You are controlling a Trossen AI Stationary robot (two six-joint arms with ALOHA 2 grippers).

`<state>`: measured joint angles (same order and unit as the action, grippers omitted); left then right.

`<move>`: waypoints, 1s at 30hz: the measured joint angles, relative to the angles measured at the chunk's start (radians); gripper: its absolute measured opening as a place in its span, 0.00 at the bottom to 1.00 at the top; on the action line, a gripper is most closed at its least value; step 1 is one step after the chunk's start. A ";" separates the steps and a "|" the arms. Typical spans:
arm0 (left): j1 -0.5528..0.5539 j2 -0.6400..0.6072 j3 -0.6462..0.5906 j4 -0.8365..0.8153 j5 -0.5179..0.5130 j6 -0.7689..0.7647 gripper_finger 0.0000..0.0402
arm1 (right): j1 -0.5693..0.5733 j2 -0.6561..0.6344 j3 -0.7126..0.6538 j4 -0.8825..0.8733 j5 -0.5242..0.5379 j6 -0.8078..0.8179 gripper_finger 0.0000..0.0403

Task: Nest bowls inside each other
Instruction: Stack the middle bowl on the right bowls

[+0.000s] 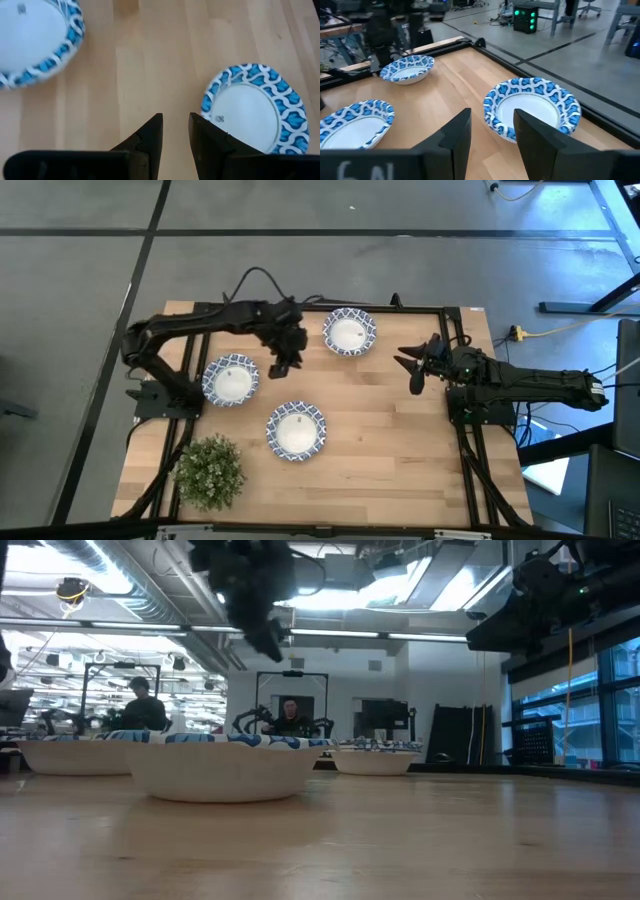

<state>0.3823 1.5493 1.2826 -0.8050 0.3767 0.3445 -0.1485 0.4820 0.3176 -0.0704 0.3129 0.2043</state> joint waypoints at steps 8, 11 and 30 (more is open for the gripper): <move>-0.073 -0.053 -0.172 0.029 -0.012 -0.097 0.22 | 0.000 0.000 0.000 0.012 0.036 0.002 0.37; -0.117 -0.053 -0.200 0.038 -0.016 -0.078 0.22 | 0.000 0.000 0.000 0.026 0.036 0.005 0.37; -0.177 -0.053 -0.209 0.066 -0.037 -0.139 0.23 | 0.000 0.000 0.000 0.053 0.036 0.024 0.37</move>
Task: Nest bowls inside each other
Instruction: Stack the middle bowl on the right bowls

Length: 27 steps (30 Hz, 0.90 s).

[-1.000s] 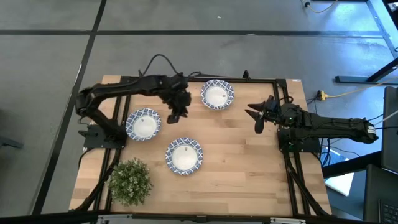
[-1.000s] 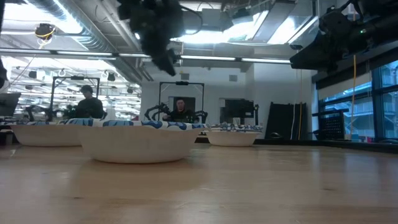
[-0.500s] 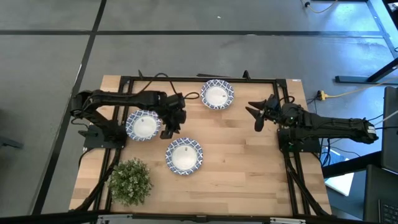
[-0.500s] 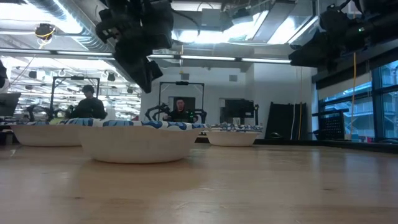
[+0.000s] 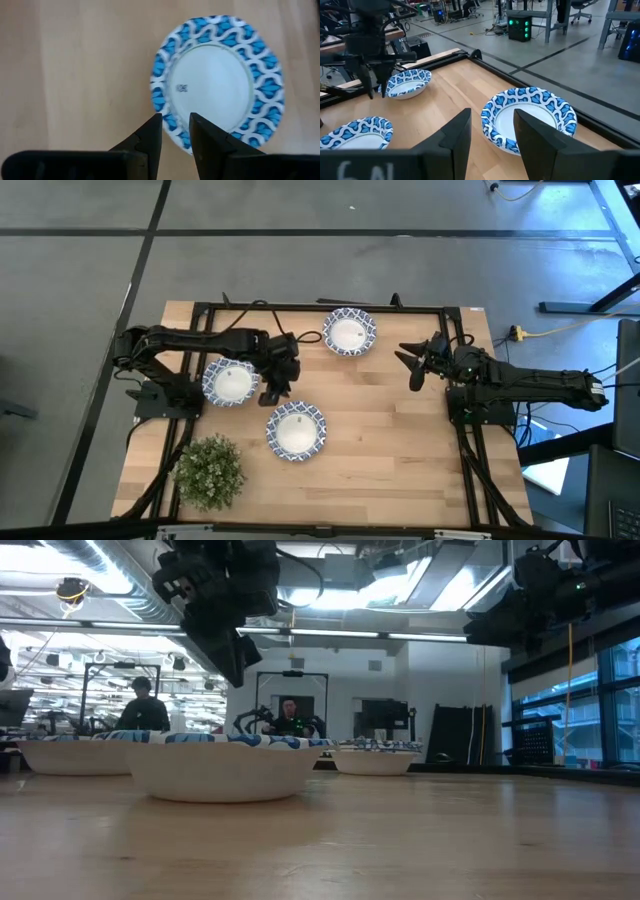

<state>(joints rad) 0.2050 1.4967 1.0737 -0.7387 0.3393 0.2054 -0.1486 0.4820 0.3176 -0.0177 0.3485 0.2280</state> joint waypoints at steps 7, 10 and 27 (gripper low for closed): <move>0.002 0.000 0.000 0.000 -0.003 -0.008 0.23 | 0.000 0.000 0.000 -0.001 0.000 -0.028 0.37; 0.014 0.000 0.000 0.000 0.063 -0.021 0.23 | 0.000 0.000 0.000 -0.002 0.000 -0.039 0.37; 0.055 0.001 0.001 0.102 0.069 0.011 0.23 | 0.000 0.000 0.000 -0.014 -0.001 -0.050 0.37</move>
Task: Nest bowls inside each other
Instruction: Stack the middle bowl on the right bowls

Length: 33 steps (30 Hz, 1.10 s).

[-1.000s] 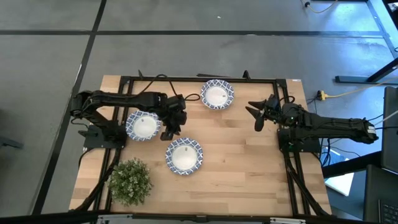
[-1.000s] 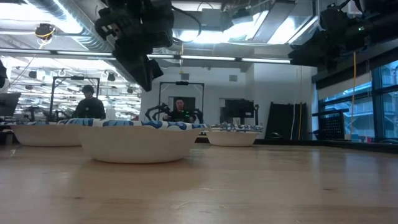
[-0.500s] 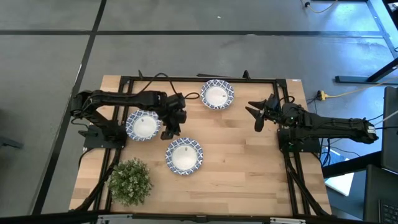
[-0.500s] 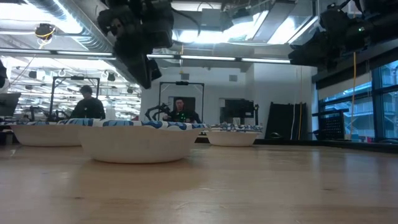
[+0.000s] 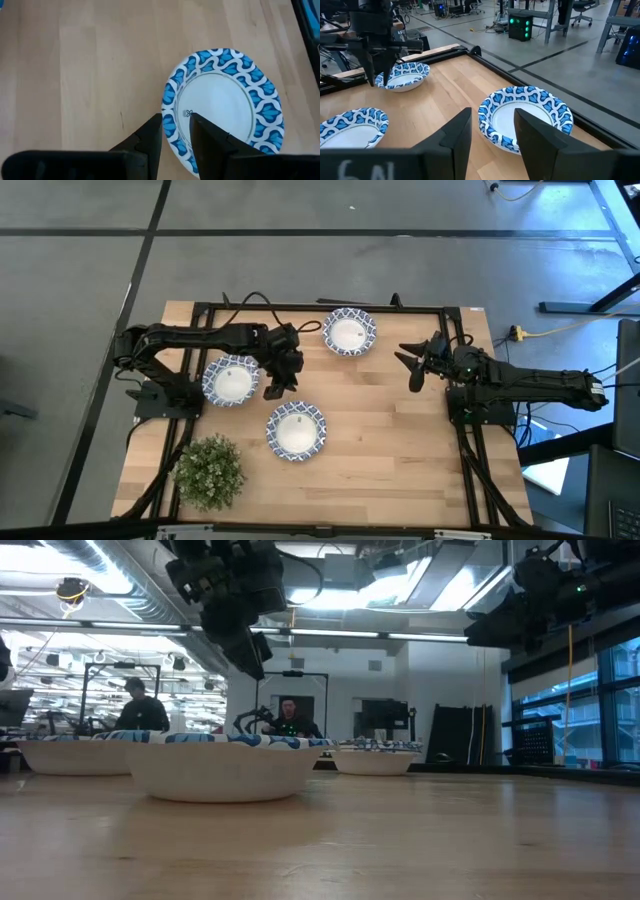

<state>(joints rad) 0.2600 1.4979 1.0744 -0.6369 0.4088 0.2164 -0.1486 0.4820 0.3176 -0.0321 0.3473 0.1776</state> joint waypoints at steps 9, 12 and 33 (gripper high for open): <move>-0.001 0.000 0.000 -0.009 -0.060 -0.005 0.35 | 0.000 0.000 0.000 0.001 0.000 0.000 0.37; -0.001 0.000 0.000 -0.009 -0.060 -0.005 0.43 | 0.000 0.000 0.000 0.001 0.000 0.000 0.37; -0.113 0.000 -0.127 0.044 -0.109 -0.144 0.49 | 0.000 0.000 0.000 -0.008 -0.038 -0.002 0.37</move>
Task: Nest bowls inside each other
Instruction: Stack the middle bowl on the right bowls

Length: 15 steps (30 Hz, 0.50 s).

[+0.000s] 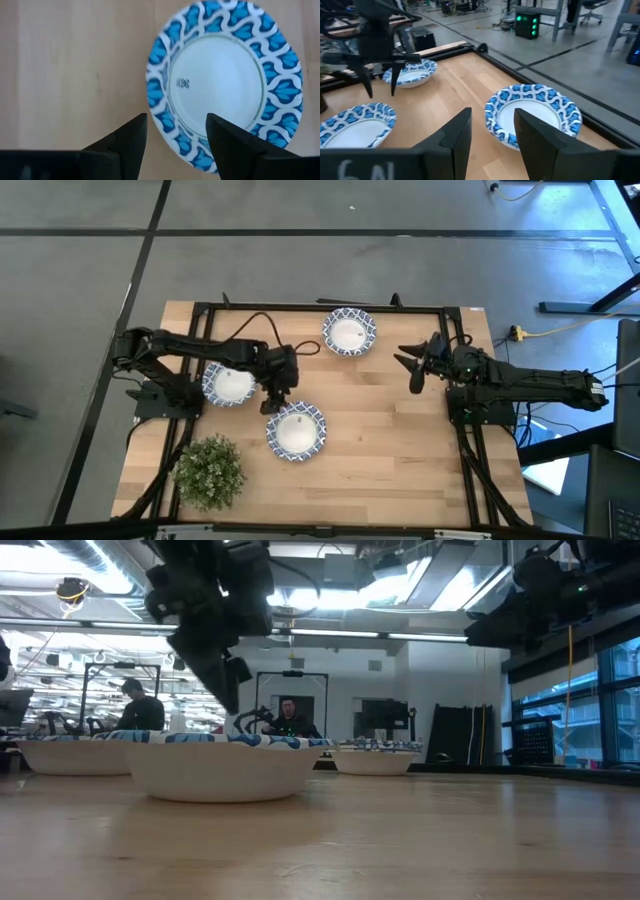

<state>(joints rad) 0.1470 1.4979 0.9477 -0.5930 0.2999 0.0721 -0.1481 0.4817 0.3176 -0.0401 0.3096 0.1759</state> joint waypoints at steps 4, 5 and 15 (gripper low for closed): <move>-0.020 0.000 -0.027 0.007 -0.017 -0.040 0.49 | 0.000 0.000 0.000 -0.008 -0.024 0.000 0.37; -0.024 0.000 -0.029 0.006 -0.026 -0.045 0.49 | 0.000 0.000 0.000 -0.008 -0.029 0.000 0.37; -0.040 0.000 -0.035 0.005 -0.071 -0.057 0.60 | 0.000 0.000 0.000 -0.007 -0.032 0.011 0.37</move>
<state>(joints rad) 0.1069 1.4979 0.9131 -0.5884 0.2294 0.0146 -0.1482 0.4820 0.3176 -0.0471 0.2771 0.1865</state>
